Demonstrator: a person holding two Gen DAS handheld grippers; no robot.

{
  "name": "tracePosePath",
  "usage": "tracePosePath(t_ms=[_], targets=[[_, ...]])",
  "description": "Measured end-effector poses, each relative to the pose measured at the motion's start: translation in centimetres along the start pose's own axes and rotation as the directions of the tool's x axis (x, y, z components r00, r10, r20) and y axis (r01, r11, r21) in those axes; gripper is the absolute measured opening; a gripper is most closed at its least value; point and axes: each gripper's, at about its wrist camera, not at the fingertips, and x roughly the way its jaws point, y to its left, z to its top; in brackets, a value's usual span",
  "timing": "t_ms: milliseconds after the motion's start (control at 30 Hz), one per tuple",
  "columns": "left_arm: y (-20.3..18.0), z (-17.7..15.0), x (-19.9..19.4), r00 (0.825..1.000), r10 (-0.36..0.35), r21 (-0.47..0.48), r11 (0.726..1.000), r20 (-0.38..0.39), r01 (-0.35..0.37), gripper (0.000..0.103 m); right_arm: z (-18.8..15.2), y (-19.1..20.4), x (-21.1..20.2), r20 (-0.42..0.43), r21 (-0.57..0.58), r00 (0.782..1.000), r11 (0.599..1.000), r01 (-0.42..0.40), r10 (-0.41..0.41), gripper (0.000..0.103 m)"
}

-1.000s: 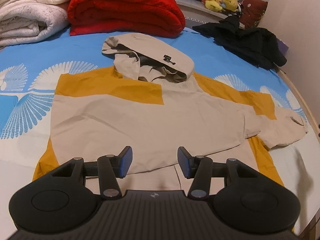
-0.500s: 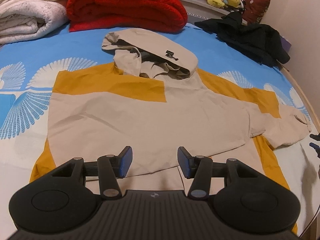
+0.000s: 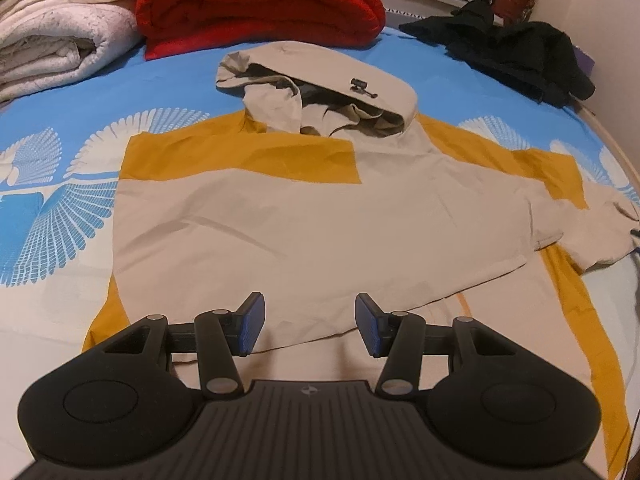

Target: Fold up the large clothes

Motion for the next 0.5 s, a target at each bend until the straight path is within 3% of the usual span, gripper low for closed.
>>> tracePosePath(t_ms=[333,400,433,500], targets=[[1.0,0.1,0.5,1.0,0.025,-0.001,1.0,-0.008,-0.025,0.055,4.4,0.1,2.8,0.082,-0.005,0.99,0.993,0.12,-0.119,0.035],[1.2,0.2,0.4,1.0,0.023,-0.007,1.0,-0.005,-0.023,0.055,4.6,0.7,2.7,0.095,-0.019,0.985,0.989,0.145,-0.142,0.027],[1.4,0.3,0.3,1.0,0.021,-0.013,1.0,-0.002,-0.021,0.055,4.6,1.1,2.5,0.11,-0.028,0.982,0.987,0.159,-0.155,0.018],[1.7,0.4,-0.1,1.0,0.017,-0.027,0.999,0.003,-0.017,0.055,4.6,2.2,1.7,0.145,-0.039,0.976,0.984,0.172,-0.165,0.016]])
